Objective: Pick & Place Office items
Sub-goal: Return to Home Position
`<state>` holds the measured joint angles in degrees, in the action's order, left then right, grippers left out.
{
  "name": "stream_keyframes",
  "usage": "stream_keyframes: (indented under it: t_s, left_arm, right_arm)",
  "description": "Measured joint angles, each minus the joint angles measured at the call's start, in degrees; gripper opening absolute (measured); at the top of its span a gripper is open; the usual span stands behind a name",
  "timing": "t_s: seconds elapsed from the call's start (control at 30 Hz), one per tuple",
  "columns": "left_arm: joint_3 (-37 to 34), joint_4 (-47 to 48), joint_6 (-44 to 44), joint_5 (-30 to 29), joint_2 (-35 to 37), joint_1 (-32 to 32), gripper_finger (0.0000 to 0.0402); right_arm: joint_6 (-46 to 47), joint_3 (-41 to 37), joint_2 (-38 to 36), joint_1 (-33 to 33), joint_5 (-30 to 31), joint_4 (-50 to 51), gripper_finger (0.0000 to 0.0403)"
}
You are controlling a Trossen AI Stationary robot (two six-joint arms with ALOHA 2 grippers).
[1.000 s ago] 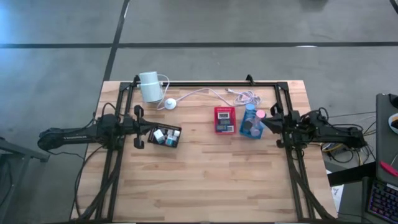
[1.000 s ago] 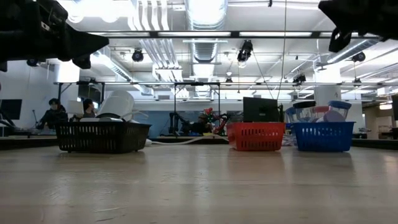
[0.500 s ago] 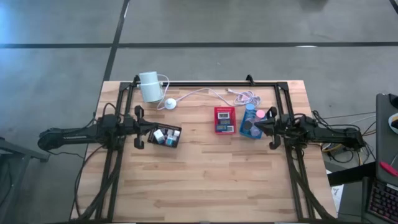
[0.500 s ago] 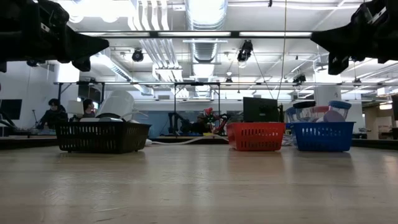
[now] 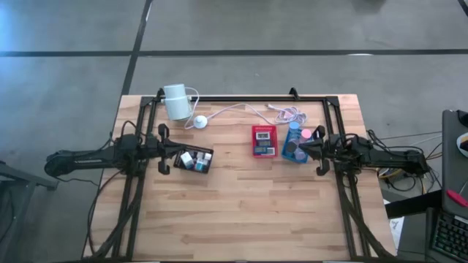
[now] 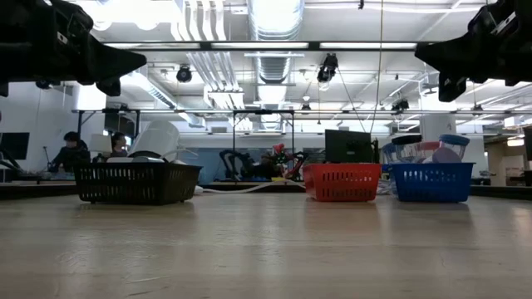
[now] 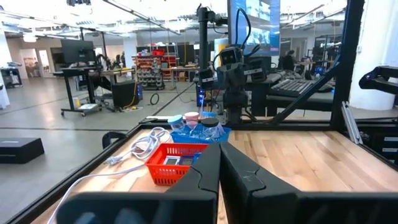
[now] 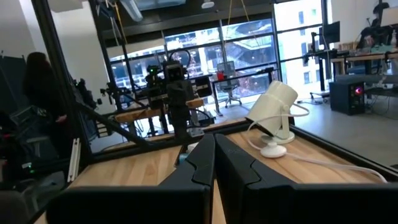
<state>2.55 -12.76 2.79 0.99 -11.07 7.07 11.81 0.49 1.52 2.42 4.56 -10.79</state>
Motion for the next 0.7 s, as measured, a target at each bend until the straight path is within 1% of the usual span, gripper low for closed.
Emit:
stream_keyframes:
  t_s: [0.13, 0.7]
  left_arm:
    - [0.0, 0.0, -2.1, 0.0, 0.0, 0.0, 0.0014]
    - [0.0, 0.0, -2.4, 0.0, 0.0, 0.0, 0.0013]
  right_arm:
    - [0.0, 0.0, 0.0, 0.0, 0.0, 0.0, 0.0008]
    - [0.0, 0.0, 0.0, 0.0, 0.0, 0.0, 0.0008]
